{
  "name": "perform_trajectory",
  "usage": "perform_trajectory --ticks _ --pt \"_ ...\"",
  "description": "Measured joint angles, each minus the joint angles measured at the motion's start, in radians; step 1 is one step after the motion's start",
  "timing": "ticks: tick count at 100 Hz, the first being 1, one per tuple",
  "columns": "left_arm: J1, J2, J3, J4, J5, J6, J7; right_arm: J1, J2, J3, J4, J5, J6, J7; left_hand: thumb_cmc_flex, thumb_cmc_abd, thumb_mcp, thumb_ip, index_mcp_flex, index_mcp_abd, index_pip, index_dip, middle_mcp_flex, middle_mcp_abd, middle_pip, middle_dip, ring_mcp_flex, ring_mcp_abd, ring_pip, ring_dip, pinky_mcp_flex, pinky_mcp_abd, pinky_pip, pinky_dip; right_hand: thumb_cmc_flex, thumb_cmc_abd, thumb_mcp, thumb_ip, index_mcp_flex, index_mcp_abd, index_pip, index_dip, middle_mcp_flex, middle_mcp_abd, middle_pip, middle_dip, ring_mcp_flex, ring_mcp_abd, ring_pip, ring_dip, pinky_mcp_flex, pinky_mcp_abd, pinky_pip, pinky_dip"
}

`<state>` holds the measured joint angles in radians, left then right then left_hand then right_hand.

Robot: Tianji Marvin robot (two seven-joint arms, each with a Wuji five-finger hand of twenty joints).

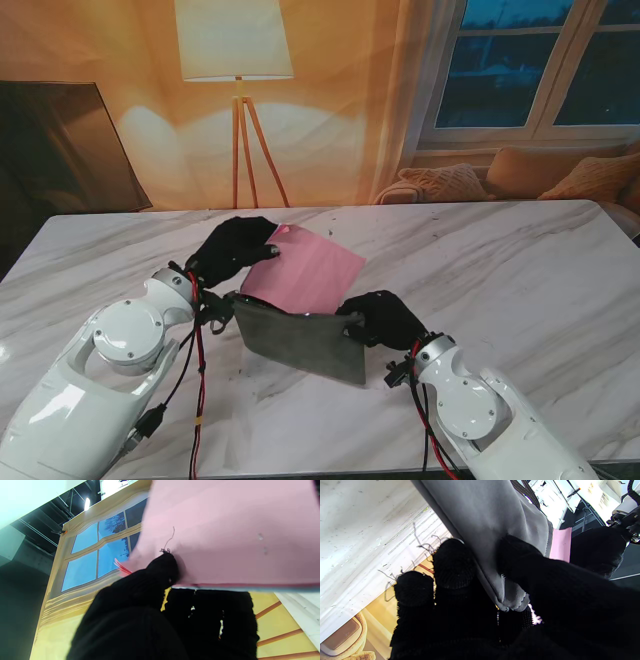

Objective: Collect documents into a storage pouch

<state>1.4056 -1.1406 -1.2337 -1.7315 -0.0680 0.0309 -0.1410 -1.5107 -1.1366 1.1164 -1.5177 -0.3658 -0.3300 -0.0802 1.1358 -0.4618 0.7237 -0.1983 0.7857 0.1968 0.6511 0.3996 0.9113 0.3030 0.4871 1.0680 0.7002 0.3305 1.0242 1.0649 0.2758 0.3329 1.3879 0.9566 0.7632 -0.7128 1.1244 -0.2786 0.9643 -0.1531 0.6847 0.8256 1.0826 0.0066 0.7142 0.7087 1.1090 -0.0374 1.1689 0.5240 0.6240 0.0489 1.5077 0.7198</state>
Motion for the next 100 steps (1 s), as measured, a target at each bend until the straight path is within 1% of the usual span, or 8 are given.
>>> perform_trajectory --ticks 15,28,38,50,61,74,86,100 --pt "0.004 -0.001 -0.004 -0.004 -0.002 0.018 -0.009 0.000 0.000 -0.001 0.002 0.000 -0.001 -0.001 0.016 0.010 -0.049 -0.002 0.006 -0.039 0.139 0.031 -0.041 -0.003 -0.001 0.025 -0.032 0.000 -0.007 0.003 -0.046 -0.005 -0.024 0.012 0.000 0.000 0.000 0.000 0.000 0.000 0.000 0.000 0.000 0.000 0.000 0.000 0.000 0.000 0.000 0.000 0.000 0.000 0.000 0.000" --pt "0.005 -0.001 -0.013 -0.004 -0.010 0.053 -0.031 0.001 0.000 -0.001 0.004 0.000 -0.001 -0.002 0.041 0.036 -0.107 -0.002 -0.037 -0.053 0.203 0.111 -0.100 -0.006 -0.037 0.033 -0.119 0.007 -0.106 0.005 -0.134 -0.019 -0.089 0.011 0.000 0.000 0.000 0.000 0.000 0.000 0.000 0.000 0.000 0.000 0.000 -0.001 -0.001 0.000 0.000 0.000 0.000 0.000 0.000 0.000" --pt "0.005 0.000 -0.023 -0.004 -0.033 0.081 -0.057 0.001 0.000 -0.001 0.004 0.000 -0.001 -0.003 0.065 0.057 -0.144 -0.002 -0.052 -0.064 0.213 0.192 -0.120 -0.037 -0.083 0.033 -0.182 0.017 -0.244 -0.064 -0.213 -0.026 -0.151 -0.036 0.000 0.000 0.000 0.000 0.000 0.000 0.000 0.000 0.000 0.000 0.000 -0.003 -0.001 0.000 0.000 0.000 0.000 0.000 0.000 0.000" --pt "0.006 0.003 -0.027 -0.004 -0.024 0.089 -0.062 0.001 0.000 -0.001 0.004 0.000 -0.001 -0.003 0.072 0.056 -0.150 -0.002 -0.052 -0.077 0.213 0.234 -0.117 -0.056 -0.111 0.010 -0.192 0.022 -0.318 -0.132 -0.229 -0.027 -0.175 -0.069 0.000 0.000 0.000 0.000 0.000 0.000 0.000 0.000 0.000 0.000 0.000 -0.005 -0.001 0.000 0.000 0.000 0.000 0.000 0.000 0.000" --pt "0.009 0.003 -0.034 -0.005 -0.022 0.108 -0.061 0.002 0.000 -0.001 0.004 0.000 -0.001 -0.003 0.072 0.045 -0.124 -0.003 -0.052 -0.078 0.224 0.254 -0.062 -0.057 -0.117 -0.036 -0.191 0.023 -0.339 -0.173 -0.241 -0.027 -0.210 -0.091 0.000 0.000 0.000 0.000 0.000 0.000 0.000 0.000 0.000 0.000 0.000 -0.006 -0.001 0.000 -0.005 0.000 0.000 0.000 0.000 0.000" --pt "0.024 0.003 -0.058 -0.020 -0.069 0.187 -0.082 0.002 -0.001 -0.001 0.005 0.000 0.000 -0.004 0.071 0.043 -0.097 -0.003 -0.052 -0.079 0.230 0.254 -0.038 -0.053 -0.125 -0.081 -0.190 0.026 -0.337 -0.227 -0.278 -0.025 -0.287 -0.126 0.000 0.000 0.000 0.000 0.000 0.000 0.000 0.000 0.000 0.000 0.000 -0.007 -0.001 0.000 -0.006 0.000 0.000 0.000 0.000 0.000" --pt "0.035 0.011 -0.066 -0.026 -0.039 0.183 -0.112 0.002 -0.001 -0.001 0.007 -0.002 0.000 -0.010 0.023 0.020 -0.030 -0.002 -0.050 -0.112 0.241 0.227 0.003 -0.055 -0.117 -0.120 -0.162 0.040 -0.340 -0.304 -0.309 -0.026 -0.396 -0.173 0.000 0.000 0.000 0.000 0.000 0.000 0.000 0.000 0.000 0.000 0.000 -0.009 -0.001 0.000 -0.006 0.000 0.000 0.000 0.000 0.000" --pt "0.042 0.018 -0.070 -0.025 -0.020 0.188 -0.122 0.002 -0.002 0.000 0.010 -0.004 -0.001 -0.015 -0.007 -0.001 0.021 0.000 -0.050 -0.116 0.245 0.200 0.040 -0.058 -0.117 -0.177 -0.162 0.041 -0.369 -0.359 -0.336 -0.029 -0.490 -0.216 0.000 0.000 0.000 0.000 0.000 0.000 0.000 0.000 0.000 0.000 0.000 -0.009 -0.001 0.000 -0.006 0.000 0.000 0.000 0.000 0.000"
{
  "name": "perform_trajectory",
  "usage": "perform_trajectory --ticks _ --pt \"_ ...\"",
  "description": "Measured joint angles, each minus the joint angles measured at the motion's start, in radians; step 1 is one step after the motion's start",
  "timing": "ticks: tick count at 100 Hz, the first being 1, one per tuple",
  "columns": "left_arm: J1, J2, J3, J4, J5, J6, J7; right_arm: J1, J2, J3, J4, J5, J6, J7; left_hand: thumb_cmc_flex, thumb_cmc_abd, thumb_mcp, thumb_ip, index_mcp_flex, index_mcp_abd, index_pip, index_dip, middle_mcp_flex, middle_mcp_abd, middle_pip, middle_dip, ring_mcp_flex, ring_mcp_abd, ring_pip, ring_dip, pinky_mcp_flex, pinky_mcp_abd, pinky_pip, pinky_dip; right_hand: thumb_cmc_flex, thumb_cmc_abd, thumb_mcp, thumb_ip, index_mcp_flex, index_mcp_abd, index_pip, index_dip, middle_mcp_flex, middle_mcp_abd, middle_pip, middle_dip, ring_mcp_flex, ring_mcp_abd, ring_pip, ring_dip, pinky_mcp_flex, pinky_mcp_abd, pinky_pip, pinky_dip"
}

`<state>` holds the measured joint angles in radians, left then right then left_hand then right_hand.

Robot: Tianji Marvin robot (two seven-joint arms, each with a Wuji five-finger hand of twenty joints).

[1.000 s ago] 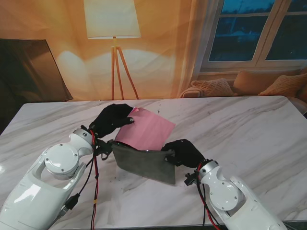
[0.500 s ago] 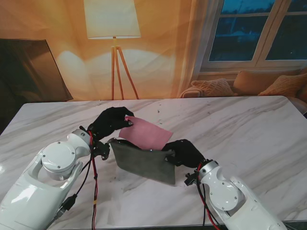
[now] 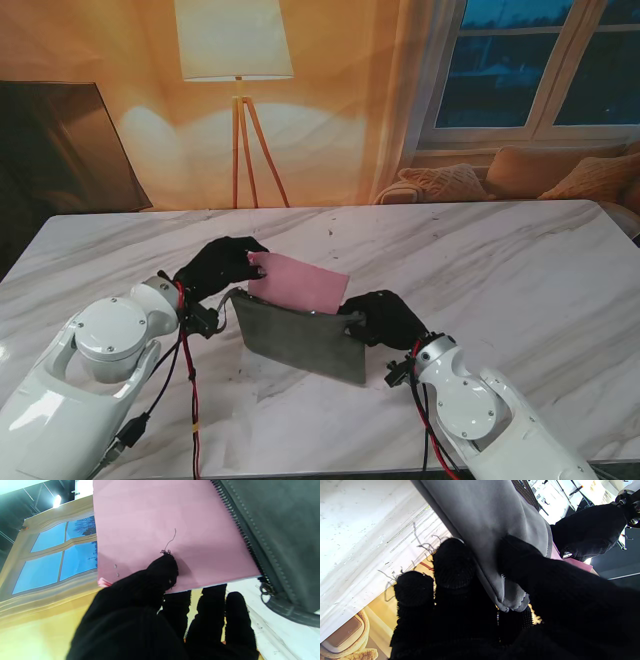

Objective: Collect documents into a storage pouch

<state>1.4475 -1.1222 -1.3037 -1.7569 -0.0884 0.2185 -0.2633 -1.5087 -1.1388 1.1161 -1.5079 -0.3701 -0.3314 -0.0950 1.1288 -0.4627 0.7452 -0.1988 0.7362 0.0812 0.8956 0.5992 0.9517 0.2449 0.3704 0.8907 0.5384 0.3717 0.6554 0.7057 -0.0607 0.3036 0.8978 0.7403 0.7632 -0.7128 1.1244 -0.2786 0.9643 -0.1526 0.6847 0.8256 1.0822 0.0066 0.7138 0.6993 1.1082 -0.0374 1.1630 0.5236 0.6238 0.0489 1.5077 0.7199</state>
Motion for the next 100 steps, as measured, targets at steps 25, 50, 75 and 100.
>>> perform_trajectory --ticks 25,50,75,100 --pt "-0.005 -0.001 0.020 0.026 -0.011 0.016 0.033 0.000 -0.001 0.006 0.006 -0.010 -0.010 -0.006 -0.036 -0.033 0.077 -0.002 0.002 0.000 0.022 -0.042 0.069 -0.014 0.011 -0.096 0.060 0.025 0.000 -0.032 0.000 0.000 -0.025 0.000 0.000 0.000 0.000 0.000 0.000 0.000 0.000 0.000 -0.007 0.000 0.000 0.000 -0.004 0.000 0.000 0.000 -0.001 0.000 0.000 0.000" --pt "-0.020 -0.009 0.046 0.061 -0.016 0.035 0.033 -0.003 -0.001 0.014 0.011 -0.016 -0.015 -0.013 -0.036 -0.032 0.088 -0.002 0.002 0.000 0.023 -0.043 0.067 -0.013 0.041 -0.131 0.054 0.025 0.000 -0.043 -0.008 0.000 -0.031 -0.008 0.001 0.000 0.000 0.000 0.000 0.001 0.000 0.000 -0.008 0.000 0.000 0.000 -0.007 0.000 0.000 0.000 -0.001 0.000 0.000 0.000" --pt "-0.013 0.011 0.033 0.066 0.085 -0.017 -0.056 -0.005 -0.001 0.018 0.012 -0.024 -0.032 -0.020 -0.094 -0.051 0.114 0.007 -0.007 -0.024 0.009 -0.043 -0.033 -0.049 0.012 -0.075 -0.064 0.017 -0.067 -0.053 -0.021 -0.001 -0.161 -0.016 0.002 0.000 0.000 0.000 0.000 0.001 0.000 0.000 -0.009 0.000 0.000 0.000 -0.007 0.000 0.000 0.000 -0.001 0.000 0.000 0.000" --pt "-0.009 0.027 0.024 0.068 0.083 -0.052 -0.082 -0.005 -0.001 0.018 0.011 -0.040 -0.045 -0.024 -0.285 -0.011 0.191 0.080 -0.119 -0.021 -0.349 -0.124 -0.341 -0.048 0.045 -0.374 -0.113 -0.018 -0.131 -0.053 -0.023 -0.008 -0.256 0.062 0.002 0.000 0.000 0.000 0.001 0.001 0.000 -0.029 -0.009 0.000 -0.001 0.000 -0.007 0.000 0.000 -0.001 -0.001 0.000 0.000 0.000"
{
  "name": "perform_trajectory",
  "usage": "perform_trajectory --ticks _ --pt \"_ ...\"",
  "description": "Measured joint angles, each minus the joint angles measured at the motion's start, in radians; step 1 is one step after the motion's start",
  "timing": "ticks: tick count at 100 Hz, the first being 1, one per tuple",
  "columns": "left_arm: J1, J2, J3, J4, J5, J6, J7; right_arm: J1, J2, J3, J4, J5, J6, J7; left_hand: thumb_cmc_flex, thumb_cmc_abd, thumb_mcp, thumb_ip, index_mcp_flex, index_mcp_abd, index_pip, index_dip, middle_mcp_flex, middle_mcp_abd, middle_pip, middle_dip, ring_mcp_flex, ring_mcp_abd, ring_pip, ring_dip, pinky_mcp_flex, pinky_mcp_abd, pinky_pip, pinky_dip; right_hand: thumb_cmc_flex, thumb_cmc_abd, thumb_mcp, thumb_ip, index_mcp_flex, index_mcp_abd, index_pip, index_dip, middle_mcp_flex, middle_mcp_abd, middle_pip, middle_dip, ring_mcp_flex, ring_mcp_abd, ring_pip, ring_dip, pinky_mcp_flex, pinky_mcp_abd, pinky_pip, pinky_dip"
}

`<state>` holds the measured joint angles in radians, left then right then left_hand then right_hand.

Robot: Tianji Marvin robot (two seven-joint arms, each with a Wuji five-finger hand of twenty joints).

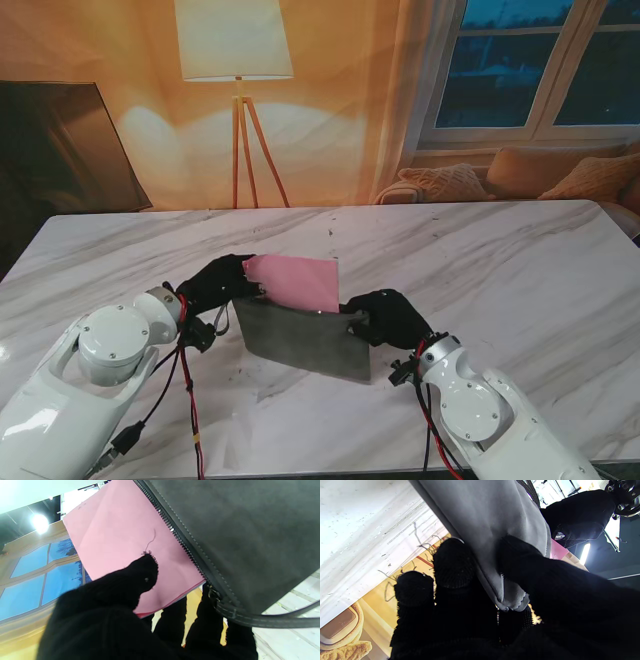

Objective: Collect documents into a storage pouch

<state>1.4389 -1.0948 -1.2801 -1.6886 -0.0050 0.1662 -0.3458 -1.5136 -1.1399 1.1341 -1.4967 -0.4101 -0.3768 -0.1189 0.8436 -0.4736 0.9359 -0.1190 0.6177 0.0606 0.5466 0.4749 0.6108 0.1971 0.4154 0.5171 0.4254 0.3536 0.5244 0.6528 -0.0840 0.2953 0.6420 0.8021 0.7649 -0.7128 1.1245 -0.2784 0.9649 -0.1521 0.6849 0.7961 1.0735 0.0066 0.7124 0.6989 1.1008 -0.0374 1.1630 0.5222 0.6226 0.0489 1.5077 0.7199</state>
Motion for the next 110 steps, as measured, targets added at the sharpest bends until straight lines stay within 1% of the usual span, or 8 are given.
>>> perform_trajectory --ticks 22,34,48,57,78,89,99,110 --pt "-0.022 -0.004 0.011 0.023 -0.041 -0.053 0.026 -0.001 0.000 0.000 -0.001 0.001 -0.001 0.000 -0.034 0.000 0.000 0.009 -0.091 -0.001 -0.159 -0.062 -0.110 -0.013 -0.052 -0.062 -0.044 -0.010 -0.049 0.001 0.001 0.000 0.065 0.021 0.000 0.000 0.000 0.000 0.000 0.000 0.000 -0.004 0.000 0.000 0.000 0.000 0.000 0.000 0.000 0.000 0.000 0.000 0.000 0.000" --pt "-0.053 -0.006 0.032 0.035 -0.040 -0.062 0.032 -0.002 0.000 -0.001 -0.003 0.001 -0.010 0.000 -0.056 0.000 -0.001 0.009 -0.091 -0.001 -0.167 -0.063 -0.110 -0.015 -0.059 -0.072 -0.107 -0.044 -0.129 -0.049 0.001 0.000 0.065 0.008 0.000 0.000 0.000 0.000 0.000 0.000 0.000 -0.004 0.000 0.000 0.000 0.000 0.000 0.000 0.000 0.000 0.000 0.000 0.000 0.000" --pt "-0.092 -0.009 0.051 0.052 -0.040 -0.067 0.028 -0.006 0.001 -0.001 -0.006 0.000 -0.018 0.001 -0.057 0.000 -0.004 0.009 -0.091 -0.001 -0.167 -0.063 -0.110 -0.016 -0.068 -0.077 -0.107 -0.047 -0.144 -0.061 0.001 0.000 0.081 0.008 0.000 0.000 0.000 0.000 0.000 0.000 0.000 -0.004 0.000 0.000 0.000 0.000 0.000 0.000 0.000 0.000 0.000 0.000 0.000 0.000" --pt "-0.121 -0.009 0.063 0.065 -0.046 -0.067 0.013 -0.007 0.001 -0.002 -0.007 0.001 -0.021 0.002 -0.057 -0.002 -0.004 0.009 -0.090 0.000 -0.167 -0.063 -0.128 -0.015 -0.083 -0.081 -0.054 -0.039 -0.045 0.008 0.026 0.000 0.192 0.033 0.000 0.000 0.000 0.000 0.000 0.000 0.000 -0.004 0.000 0.000 0.000 0.000 0.000 0.000 0.000 0.000 0.000 0.000 0.000 0.000" --pt "-0.177 -0.008 0.096 0.092 -0.049 -0.076 -0.017 -0.009 0.001 -0.004 -0.009 -0.001 -0.035 0.000 -0.065 -0.002 -0.003 0.009 -0.112 0.025 -0.180 -0.072 -0.157 0.024 -0.052 -0.081 0.052 -0.019 0.355 0.254 0.105 0.002 0.465 0.045 0.000 0.000 0.000 0.000 0.000 0.000 0.000 -0.004 0.000 0.000 0.000 0.000 0.000 0.000 0.000 -0.009 0.000 0.000 0.000 0.000" --pt "-0.199 -0.004 0.105 0.097 -0.032 -0.083 -0.057 -0.010 0.001 -0.005 -0.009 -0.007 -0.039 -0.002 -0.083 -0.005 -0.004 0.009 -0.117 0.036 -0.192 -0.075 0.000 0.028 0.043 -0.033 0.077 -0.014 0.460 0.306 0.122 0.013 0.532 0.050 0.000 0.000 0.000 0.000 0.000 0.000 0.000 -0.004 0.000 0.000 0.000 0.000 0.000 0.000 0.000 -0.010 0.000 0.000 0.000 0.000" --pt "-0.218 0.007 0.114 0.097 0.018 -0.096 -0.113 -0.010 0.001 -0.005 -0.009 -0.007 -0.039 -0.003 -0.087 -0.040 -0.004 0.009 -0.053 0.036 -0.161 -0.074 0.122 0.025 0.156 0.126 0.114 -0.015 0.506 0.338 0.135 0.017 0.570 0.056 0.000 0.000 0.000 0.000 0.000 0.000 0.000 -0.004 0.000 0.000 0.000 0.000 0.000 0.000 0.000 -0.010 0.000 0.000 0.000 0.000" --pt "-0.236 0.023 0.122 0.097 0.042 -0.116 -0.154 -0.010 0.001 -0.005 -0.009 -0.006 -0.037 -0.003 -0.041 -0.104 -0.005 -0.069 0.040 0.035 -0.042 -0.012 0.201 0.024 0.183 0.372 0.160 -0.017 0.570 0.380 0.182 0.028 0.606 0.073 0.000 0.000 0.000 0.000 0.000 0.000 0.000 -0.004 0.000 0.000 0.000 0.000 0.000 0.000 0.000 -0.010 0.000 0.000 0.000 0.000"
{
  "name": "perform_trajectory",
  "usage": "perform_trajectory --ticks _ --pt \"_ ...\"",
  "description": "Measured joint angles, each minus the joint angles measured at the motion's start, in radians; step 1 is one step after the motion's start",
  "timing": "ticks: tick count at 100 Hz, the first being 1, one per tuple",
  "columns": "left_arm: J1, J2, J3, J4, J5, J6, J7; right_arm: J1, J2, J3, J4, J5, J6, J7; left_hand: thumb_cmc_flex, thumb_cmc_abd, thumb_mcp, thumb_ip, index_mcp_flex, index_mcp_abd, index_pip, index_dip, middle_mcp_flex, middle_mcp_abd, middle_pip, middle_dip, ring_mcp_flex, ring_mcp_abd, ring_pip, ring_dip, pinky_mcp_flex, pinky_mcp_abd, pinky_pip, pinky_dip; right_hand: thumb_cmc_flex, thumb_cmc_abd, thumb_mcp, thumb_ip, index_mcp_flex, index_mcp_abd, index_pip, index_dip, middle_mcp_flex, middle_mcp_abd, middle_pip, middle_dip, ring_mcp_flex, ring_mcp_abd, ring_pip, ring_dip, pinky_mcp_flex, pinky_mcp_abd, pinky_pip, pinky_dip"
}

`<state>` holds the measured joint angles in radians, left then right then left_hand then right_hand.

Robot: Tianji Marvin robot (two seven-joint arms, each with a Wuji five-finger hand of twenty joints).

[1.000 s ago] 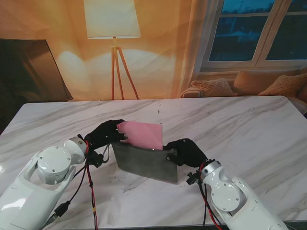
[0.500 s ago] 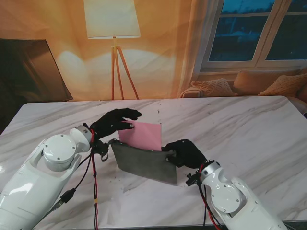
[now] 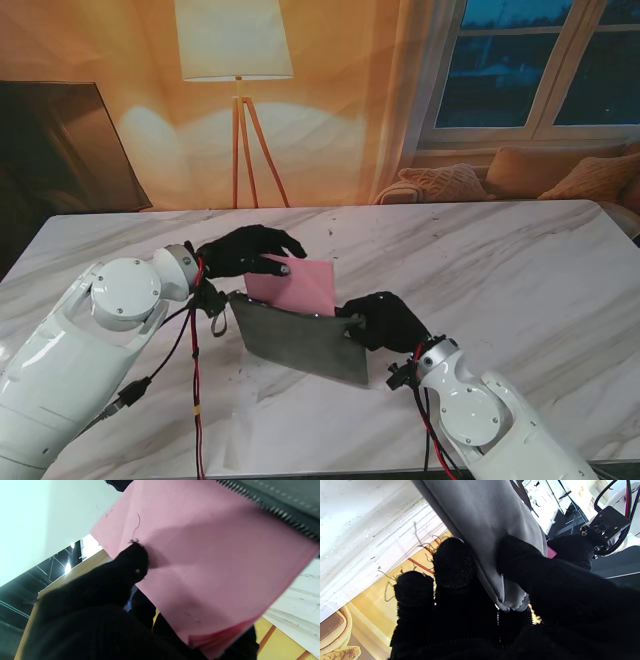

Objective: Collect documents into a storage pouch

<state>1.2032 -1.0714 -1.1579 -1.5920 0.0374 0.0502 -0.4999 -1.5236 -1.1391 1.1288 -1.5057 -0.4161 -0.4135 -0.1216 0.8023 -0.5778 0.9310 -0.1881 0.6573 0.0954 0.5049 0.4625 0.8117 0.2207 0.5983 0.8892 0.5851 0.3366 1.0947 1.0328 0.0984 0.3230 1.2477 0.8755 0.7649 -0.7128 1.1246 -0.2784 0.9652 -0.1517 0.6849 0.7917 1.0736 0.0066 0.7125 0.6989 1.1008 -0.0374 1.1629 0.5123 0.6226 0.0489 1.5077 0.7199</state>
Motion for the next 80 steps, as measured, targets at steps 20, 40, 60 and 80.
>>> perform_trajectory --ticks 20,40,60,80 --pt "-0.003 0.003 0.018 -0.001 0.009 -0.039 0.068 -0.002 -0.001 -0.002 -0.007 -0.001 0.020 -0.012 0.069 -0.023 -0.001 -0.015 0.183 -0.009 0.315 -0.096 0.171 0.007 0.089 0.171 0.194 -0.004 0.204 0.031 0.169 0.055 0.091 0.115 0.000 0.000 0.000 0.000 0.000 0.000 0.009 -0.036 0.000 0.000 0.000 0.000 0.000 0.000 0.000 0.000 0.000 0.000 0.000 0.000" --pt "0.002 -0.004 0.034 0.006 0.033 -0.099 0.087 -0.003 -0.003 -0.004 -0.011 0.000 0.040 -0.019 0.069 -0.024 0.001 -0.015 0.216 0.001 0.340 -0.136 0.194 0.016 0.164 0.137 0.251 0.000 0.258 0.033 0.214 0.067 0.110 0.131 0.000 0.000 -0.001 0.000 0.000 0.000 0.044 -0.147 0.000 0.000 -0.001 0.000 0.000 0.000 0.000 0.000 -0.006 0.000 0.000 0.000" --pt "0.003 -0.006 0.047 0.011 0.031 -0.106 0.100 -0.005 -0.006 -0.003 -0.010 -0.011 0.037 -0.038 0.079 -0.028 0.021 -0.017 0.209 0.001 0.375 -0.136 0.220 0.015 0.175 0.132 0.259 0.000 0.258 0.024 0.216 0.070 0.110 0.131 0.000 0.000 -0.001 0.000 -0.002 0.000 0.054 -0.172 0.000 0.000 -0.001 0.000 0.000 0.000 0.000 0.000 -0.006 0.000 0.000 0.000" --pt "0.024 -0.016 0.048 0.011 0.037 -0.110 0.153 -0.004 -0.014 -0.011 0.009 -0.040 0.030 -0.123 0.089 -0.028 0.021 -0.018 0.208 0.000 0.392 -0.138 0.220 0.015 0.175 0.132 0.259 0.000 0.256 0.015 0.215 0.071 0.110 0.131 0.000 0.000 -0.001 0.001 -0.002 0.000 0.058 -0.173 0.000 0.000 0.003 0.000 0.000 0.000 0.010 0.013 0.014 0.000 0.003 0.000"
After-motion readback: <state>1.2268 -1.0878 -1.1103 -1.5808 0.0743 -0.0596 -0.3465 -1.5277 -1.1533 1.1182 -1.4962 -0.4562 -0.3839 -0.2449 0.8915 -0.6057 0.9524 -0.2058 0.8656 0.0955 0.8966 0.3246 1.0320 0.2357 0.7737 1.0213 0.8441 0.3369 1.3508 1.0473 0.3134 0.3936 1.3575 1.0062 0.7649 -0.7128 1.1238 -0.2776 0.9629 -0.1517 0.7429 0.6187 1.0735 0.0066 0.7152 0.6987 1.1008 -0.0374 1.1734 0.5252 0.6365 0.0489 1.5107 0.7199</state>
